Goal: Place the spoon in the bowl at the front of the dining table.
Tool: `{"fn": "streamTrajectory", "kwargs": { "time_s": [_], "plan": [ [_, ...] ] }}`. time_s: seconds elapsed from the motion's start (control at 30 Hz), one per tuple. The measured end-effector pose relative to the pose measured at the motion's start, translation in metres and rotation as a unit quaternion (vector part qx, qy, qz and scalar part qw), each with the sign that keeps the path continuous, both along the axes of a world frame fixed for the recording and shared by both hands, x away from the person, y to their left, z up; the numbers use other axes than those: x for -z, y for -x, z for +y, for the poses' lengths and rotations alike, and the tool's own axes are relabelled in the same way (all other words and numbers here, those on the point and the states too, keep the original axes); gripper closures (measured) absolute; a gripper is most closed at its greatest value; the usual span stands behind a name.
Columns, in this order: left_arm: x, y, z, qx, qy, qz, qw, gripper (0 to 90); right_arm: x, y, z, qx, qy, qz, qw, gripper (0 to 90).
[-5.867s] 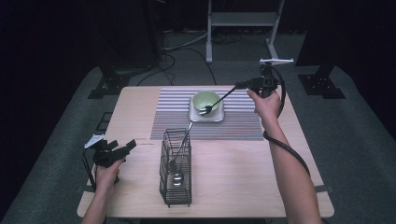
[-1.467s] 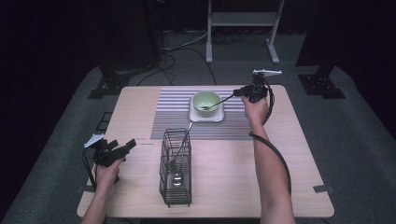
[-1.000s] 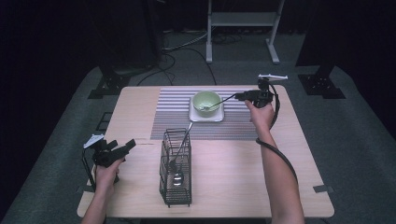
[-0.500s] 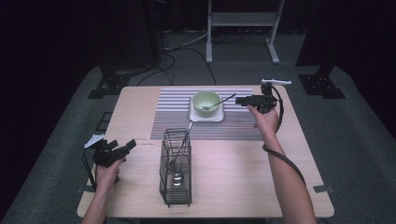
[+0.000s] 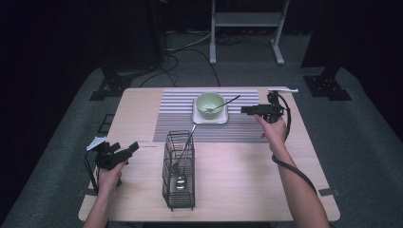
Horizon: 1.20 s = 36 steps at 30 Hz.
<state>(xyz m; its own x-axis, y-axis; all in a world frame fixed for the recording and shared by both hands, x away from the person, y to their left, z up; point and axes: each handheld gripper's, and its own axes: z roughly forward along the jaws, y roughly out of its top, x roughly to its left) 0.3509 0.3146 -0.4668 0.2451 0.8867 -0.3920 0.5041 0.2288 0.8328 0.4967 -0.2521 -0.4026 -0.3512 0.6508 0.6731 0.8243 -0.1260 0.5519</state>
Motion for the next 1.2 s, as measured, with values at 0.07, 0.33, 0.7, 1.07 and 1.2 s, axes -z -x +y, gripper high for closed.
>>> {"fn": "streamTrajectory", "kwargs": {
  "time_s": [0.07, 0.33, 0.7, 1.07, 1.2],
  "plan": [
    [0.0, 0.0, 0.0, 0.0, 0.0, 0.0, 1.0, 0.0, 0.001, 0.002, -0.002, -0.001, -0.002, 0.0, 1.0, 46.0],
    [0.0, 0.0, 0.0, 0.001, -0.002, 0.0, 1.0, 0.0, 0.008, 0.011, -0.003, -0.009, 0.002, 0.003, 1.0, 44.1],
    [0.001, 0.0, 0.0, 0.001, -0.002, 0.0, 1.0, 0.0, 0.019, 0.024, -0.002, -0.026, 0.006, 0.007, 0.9996, 42.7],
    [0.0, 0.0, 0.0, 0.001, -0.003, 0.0, 1.0, 0.0, 0.023, 0.036, 0.0, -0.043, 0.004, 0.008, 0.999, 41.4],
    [0.001, 0.0, 0.0, 0.001, -0.003, 0.001, 1.0, 0.0, 0.025, 0.04, 0.001, -0.048, 0.0, 0.007, 0.9988, 41.2]
  ]
}}
